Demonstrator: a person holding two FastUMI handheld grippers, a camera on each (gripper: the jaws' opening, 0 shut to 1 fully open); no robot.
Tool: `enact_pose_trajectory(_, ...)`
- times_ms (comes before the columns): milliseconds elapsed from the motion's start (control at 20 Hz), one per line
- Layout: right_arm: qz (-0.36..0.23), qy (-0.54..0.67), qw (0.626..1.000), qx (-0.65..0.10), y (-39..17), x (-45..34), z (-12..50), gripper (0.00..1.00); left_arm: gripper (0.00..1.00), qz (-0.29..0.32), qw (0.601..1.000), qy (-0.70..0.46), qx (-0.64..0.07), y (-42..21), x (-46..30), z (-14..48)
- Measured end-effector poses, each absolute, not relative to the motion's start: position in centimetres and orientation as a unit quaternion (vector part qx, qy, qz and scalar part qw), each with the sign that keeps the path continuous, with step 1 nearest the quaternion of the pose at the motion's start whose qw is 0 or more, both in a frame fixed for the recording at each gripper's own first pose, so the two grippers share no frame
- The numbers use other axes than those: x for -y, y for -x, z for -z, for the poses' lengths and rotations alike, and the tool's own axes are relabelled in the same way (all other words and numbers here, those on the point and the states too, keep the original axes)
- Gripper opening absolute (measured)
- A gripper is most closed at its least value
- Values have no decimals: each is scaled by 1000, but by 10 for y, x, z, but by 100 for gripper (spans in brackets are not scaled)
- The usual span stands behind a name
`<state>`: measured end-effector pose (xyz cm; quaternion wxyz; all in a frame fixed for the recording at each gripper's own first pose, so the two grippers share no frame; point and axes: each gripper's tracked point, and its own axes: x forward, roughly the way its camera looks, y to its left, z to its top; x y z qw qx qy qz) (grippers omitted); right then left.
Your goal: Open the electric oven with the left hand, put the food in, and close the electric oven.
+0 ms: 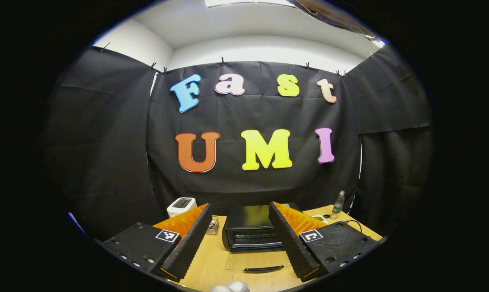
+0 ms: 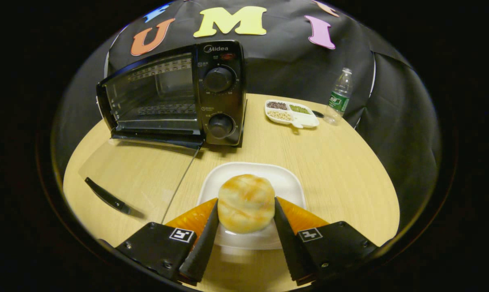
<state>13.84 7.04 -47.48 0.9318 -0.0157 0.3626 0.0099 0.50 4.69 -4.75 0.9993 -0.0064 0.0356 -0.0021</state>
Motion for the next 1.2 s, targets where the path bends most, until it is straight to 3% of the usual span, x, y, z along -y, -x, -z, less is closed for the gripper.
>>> enact_pose_trajectory(200, -23, -41, 939, -340, -141, -87, 434, 76, 92, -1, 999, 9, -37, -3, -54, 48)
enact_pose_trajectory(250, -26, -69, 939, -336, -141, -94, 423, 77, 82, -2, 999, 9, -36, -3, -57, 47)
enact_pose_trajectory(300, -28, -97, 939, -330, -143, -102, 412, 76, 92, -3, 999, 9, -36, -3, -59, 48)
enact_pose_trajectory(600, -81, -219, 925, -300, -152, -175, 361, 76, 92, -9, 999, 6, -41, 0, -74, 52)
enact_pose_trajectory(900, -118, -278, 903, -306, -156, -239, 371, 75, 92, -11, 998, -4, -53, 6, -84, 58)
enact_pose_trajectory(1200, -115, -355, 869, -324, -173, -283, 394, 74, 92, -10, 998, -15, -57, 14, -93, 63)
